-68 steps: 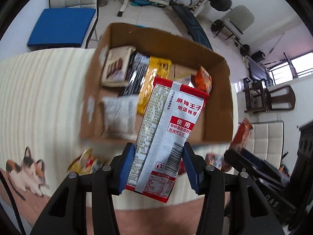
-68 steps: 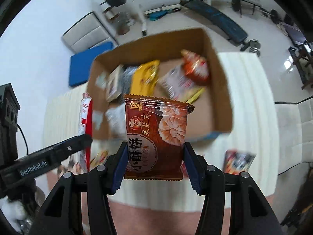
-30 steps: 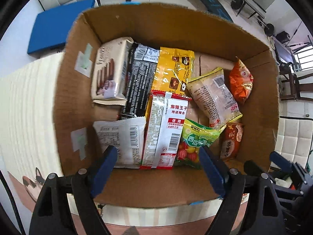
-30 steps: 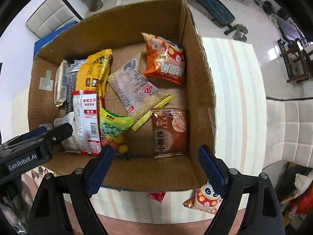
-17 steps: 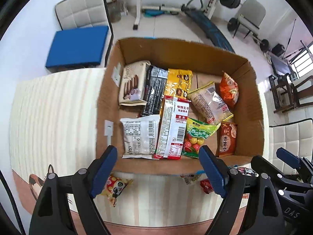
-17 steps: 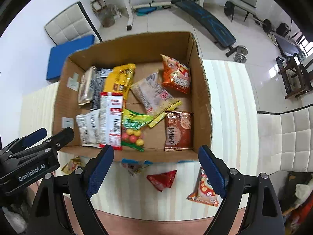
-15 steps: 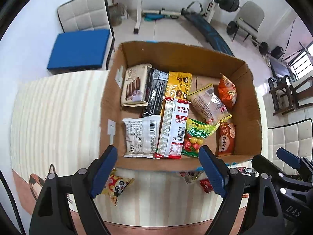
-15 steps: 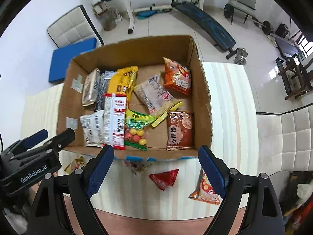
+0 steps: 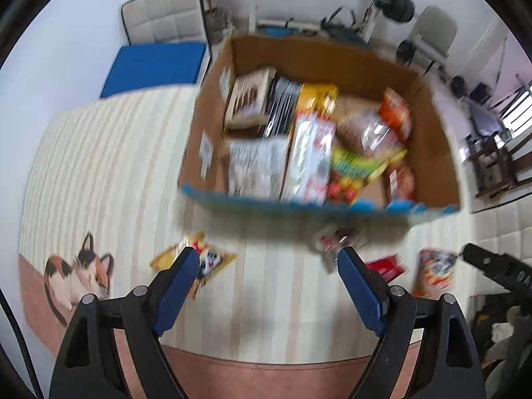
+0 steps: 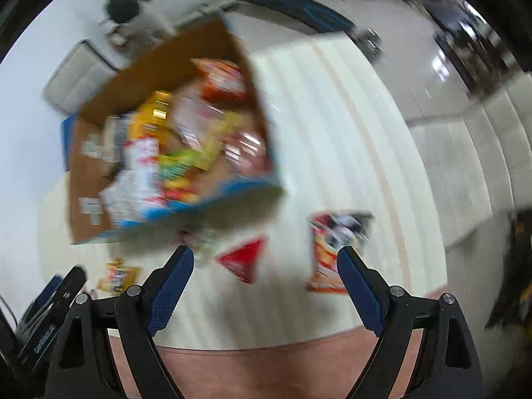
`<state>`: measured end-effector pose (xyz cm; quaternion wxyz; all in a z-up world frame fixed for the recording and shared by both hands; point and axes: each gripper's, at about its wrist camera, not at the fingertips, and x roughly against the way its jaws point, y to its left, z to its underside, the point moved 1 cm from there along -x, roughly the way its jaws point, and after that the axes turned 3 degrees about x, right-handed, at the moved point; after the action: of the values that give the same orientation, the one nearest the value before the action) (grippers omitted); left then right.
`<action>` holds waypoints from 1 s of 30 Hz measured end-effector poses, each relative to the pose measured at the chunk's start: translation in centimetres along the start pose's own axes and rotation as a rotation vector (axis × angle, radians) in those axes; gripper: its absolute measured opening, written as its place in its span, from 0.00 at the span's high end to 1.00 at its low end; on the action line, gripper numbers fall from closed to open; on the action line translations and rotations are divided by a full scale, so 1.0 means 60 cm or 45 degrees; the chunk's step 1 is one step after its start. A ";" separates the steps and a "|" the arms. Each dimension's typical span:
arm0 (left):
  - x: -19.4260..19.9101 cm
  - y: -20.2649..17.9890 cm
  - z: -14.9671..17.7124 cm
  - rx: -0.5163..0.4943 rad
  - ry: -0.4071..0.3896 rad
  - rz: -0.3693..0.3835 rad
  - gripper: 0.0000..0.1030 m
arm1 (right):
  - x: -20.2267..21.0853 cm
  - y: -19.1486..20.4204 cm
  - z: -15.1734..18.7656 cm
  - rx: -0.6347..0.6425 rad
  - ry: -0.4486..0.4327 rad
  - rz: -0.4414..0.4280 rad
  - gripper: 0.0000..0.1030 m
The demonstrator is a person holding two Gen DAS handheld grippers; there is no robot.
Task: Organize snacks
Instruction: 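Grasp the yellow panda bag with left tool while right tool grasps the red-white panda bag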
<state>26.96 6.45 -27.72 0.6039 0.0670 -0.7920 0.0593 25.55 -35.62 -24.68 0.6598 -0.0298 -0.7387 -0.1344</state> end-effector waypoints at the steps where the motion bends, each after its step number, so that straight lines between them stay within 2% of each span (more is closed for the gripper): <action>1: -0.017 0.002 0.007 0.005 0.020 -0.014 0.17 | -0.019 -0.019 0.004 -0.025 0.025 0.027 0.12; 3: -0.050 0.009 0.020 0.029 0.066 -0.032 0.17 | -0.056 -0.054 0.013 -0.064 0.080 0.080 0.12; 8: -0.097 0.014 0.047 0.038 0.121 -0.065 0.17 | -0.149 -0.105 0.032 -0.130 0.205 0.096 0.12; 12: -0.109 0.025 0.058 0.034 0.154 -0.078 0.17 | -0.189 -0.108 0.034 -0.119 0.212 0.119 0.14; 13: -0.109 0.031 0.058 0.031 0.152 -0.084 0.17 | -0.192 -0.106 0.034 -0.113 0.205 0.124 0.24; 14: -0.107 0.036 0.057 0.029 0.148 -0.093 0.17 | -0.194 -0.103 0.034 -0.096 0.189 0.128 0.48; 15: -0.104 0.044 0.055 0.026 0.138 -0.099 0.17 | -0.193 -0.099 0.034 -0.076 0.173 0.135 0.56; 17: -0.099 0.065 0.050 0.014 0.113 -0.104 0.17 | -0.188 -0.084 0.043 -0.029 0.144 0.161 0.56; 21: -0.094 0.131 0.034 0.033 0.098 -0.126 0.17 | -0.177 -0.039 0.083 0.051 0.144 0.100 0.56; 24: -0.096 0.167 0.025 0.015 0.118 -0.093 0.17 | -0.177 -0.012 0.114 0.057 0.178 0.027 0.56; 30: -0.141 0.158 0.006 -0.150 0.227 -0.040 0.17 | -0.201 0.020 0.142 0.038 0.246 -0.047 0.56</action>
<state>27.14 16.03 -36.12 0.6757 0.0381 -0.7361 0.0088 19.11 -30.80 -37.11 0.7257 0.0066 -0.6740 -0.1378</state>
